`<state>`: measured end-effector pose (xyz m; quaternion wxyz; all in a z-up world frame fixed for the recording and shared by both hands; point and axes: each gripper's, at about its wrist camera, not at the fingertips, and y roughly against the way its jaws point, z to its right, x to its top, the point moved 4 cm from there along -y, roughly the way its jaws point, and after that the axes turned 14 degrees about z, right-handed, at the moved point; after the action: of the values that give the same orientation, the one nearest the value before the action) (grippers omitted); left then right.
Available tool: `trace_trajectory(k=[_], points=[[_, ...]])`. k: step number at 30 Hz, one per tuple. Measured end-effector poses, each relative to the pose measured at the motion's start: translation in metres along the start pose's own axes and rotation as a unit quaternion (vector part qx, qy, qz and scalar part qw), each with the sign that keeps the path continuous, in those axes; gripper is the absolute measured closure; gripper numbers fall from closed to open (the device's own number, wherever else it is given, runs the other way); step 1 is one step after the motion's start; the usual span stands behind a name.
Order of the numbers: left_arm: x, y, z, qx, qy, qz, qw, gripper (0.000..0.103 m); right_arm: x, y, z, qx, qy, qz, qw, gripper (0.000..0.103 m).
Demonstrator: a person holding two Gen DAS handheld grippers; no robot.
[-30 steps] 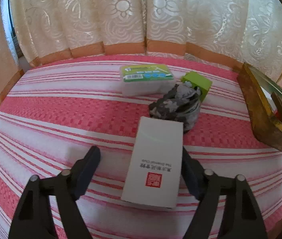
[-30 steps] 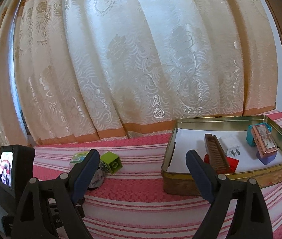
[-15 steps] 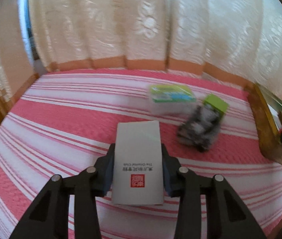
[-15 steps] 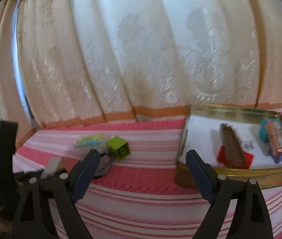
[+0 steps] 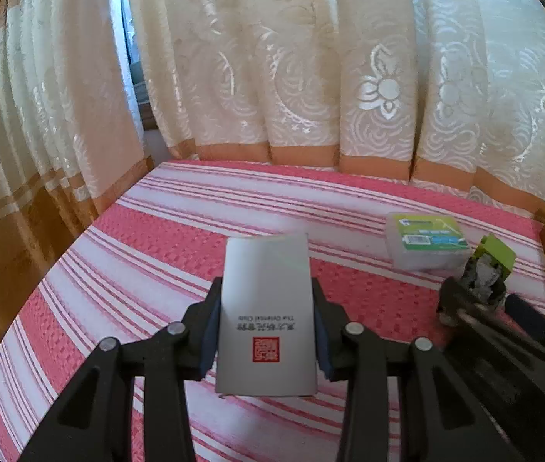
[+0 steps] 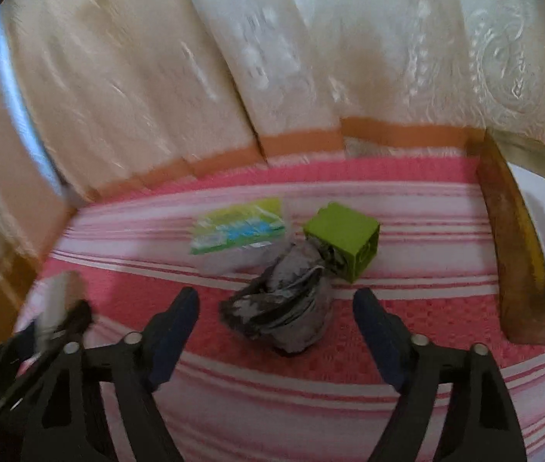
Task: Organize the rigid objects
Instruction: 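Grasp the white box with the left tool while the right tool grasps the grey cloth bundle, then lift the white box with the left tool while the right tool lifts the cloth bundle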
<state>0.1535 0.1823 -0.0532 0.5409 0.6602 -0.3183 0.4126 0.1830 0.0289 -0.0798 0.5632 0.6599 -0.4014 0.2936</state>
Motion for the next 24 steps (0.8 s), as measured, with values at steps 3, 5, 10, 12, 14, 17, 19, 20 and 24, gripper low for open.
trace_trajectory(k=[3,5,10,12,14,17,19,20,24], points=[[-0.001,-0.002,0.000,0.004,-0.002,-0.002,1.0000,0.063,0.001,-0.010,-0.004,-0.023,0.007,-0.015,1.000,0.026],[-0.003,-0.001,0.001,0.006,-0.006,-0.002,1.0000,0.063,0.001,-0.016,-0.011,-0.030,0.030,-0.024,0.999,0.035],[-0.004,-0.002,0.002,0.008,-0.007,-0.006,0.9999,0.063,-0.001,-0.014,-0.013,-0.034,0.073,-0.044,0.996,0.037],[-0.005,-0.001,0.004,0.008,-0.011,-0.005,0.9999,0.063,-0.002,-0.009,-0.011,-0.032,0.089,-0.045,0.994,0.037],[-0.006,0.000,0.007,0.007,-0.017,-0.004,0.9998,0.063,-0.004,-0.001,-0.006,-0.029,0.102,-0.046,0.993,0.037],[-0.006,0.002,0.008,0.003,-0.019,-0.001,0.9998,0.063,-0.006,0.014,0.007,-0.016,0.112,-0.042,0.993,0.037],[-0.006,0.003,0.009,0.001,-0.016,-0.001,0.9999,0.063,-0.006,0.028,0.018,-0.012,0.118,-0.030,0.992,0.037],[-0.006,0.003,0.009,-0.002,-0.014,-0.001,0.9999,0.063,-0.005,0.036,0.025,-0.011,0.122,-0.020,0.992,0.037],[-0.007,0.009,0.020,-0.013,-0.019,0.007,0.9997,0.063,-0.004,0.061,0.047,-0.009,0.130,0.012,0.991,0.037]])
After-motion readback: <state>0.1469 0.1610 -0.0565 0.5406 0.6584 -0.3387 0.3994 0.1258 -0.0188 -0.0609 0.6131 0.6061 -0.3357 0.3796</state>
